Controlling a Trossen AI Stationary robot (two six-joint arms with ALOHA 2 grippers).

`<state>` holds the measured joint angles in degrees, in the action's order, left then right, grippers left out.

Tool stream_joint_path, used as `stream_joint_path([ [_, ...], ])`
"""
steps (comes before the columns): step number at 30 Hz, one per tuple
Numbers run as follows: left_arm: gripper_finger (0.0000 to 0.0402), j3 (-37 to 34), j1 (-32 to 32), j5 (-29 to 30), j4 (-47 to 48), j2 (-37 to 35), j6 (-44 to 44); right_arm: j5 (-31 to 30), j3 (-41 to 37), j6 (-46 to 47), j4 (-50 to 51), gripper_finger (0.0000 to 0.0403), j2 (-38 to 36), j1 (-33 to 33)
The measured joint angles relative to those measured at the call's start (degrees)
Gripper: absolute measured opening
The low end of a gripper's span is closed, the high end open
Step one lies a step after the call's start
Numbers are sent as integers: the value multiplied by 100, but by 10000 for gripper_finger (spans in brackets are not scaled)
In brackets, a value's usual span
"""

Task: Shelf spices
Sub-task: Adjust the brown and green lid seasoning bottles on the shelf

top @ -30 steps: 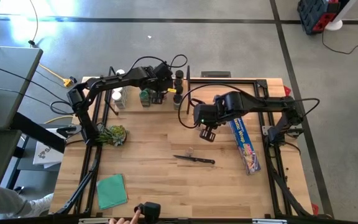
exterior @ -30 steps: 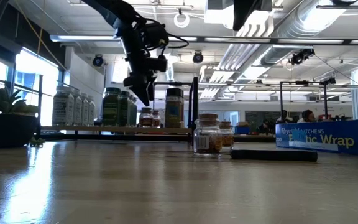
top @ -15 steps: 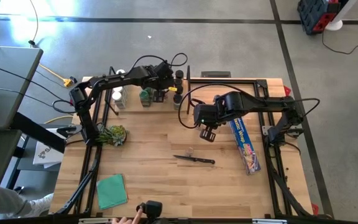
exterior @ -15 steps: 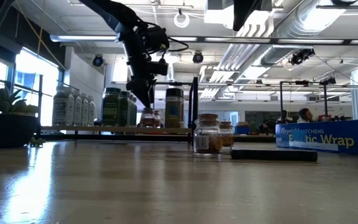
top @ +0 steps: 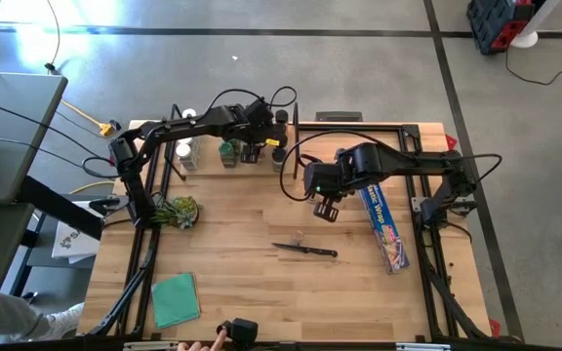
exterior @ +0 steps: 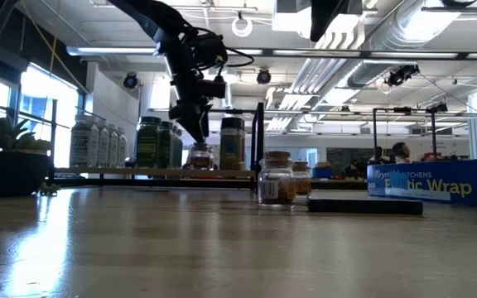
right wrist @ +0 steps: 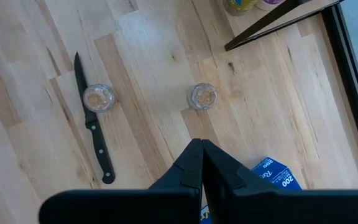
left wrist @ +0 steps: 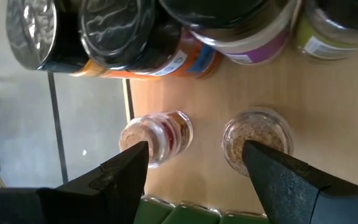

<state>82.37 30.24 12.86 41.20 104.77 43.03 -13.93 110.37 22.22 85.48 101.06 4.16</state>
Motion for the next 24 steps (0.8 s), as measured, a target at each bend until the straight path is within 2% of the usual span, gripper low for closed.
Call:
stream_joint_path([
  [12,266,-18,-32,138,96,-59,120,0,0,26,1,0,0,0],
  [18,266,-53,-66,105,224,-384,189,0,1,26,-2,0,0,0],
  [24,266,-46,-136,-200,221,-865,-23,0,2,90,-4,0,0,2],
])
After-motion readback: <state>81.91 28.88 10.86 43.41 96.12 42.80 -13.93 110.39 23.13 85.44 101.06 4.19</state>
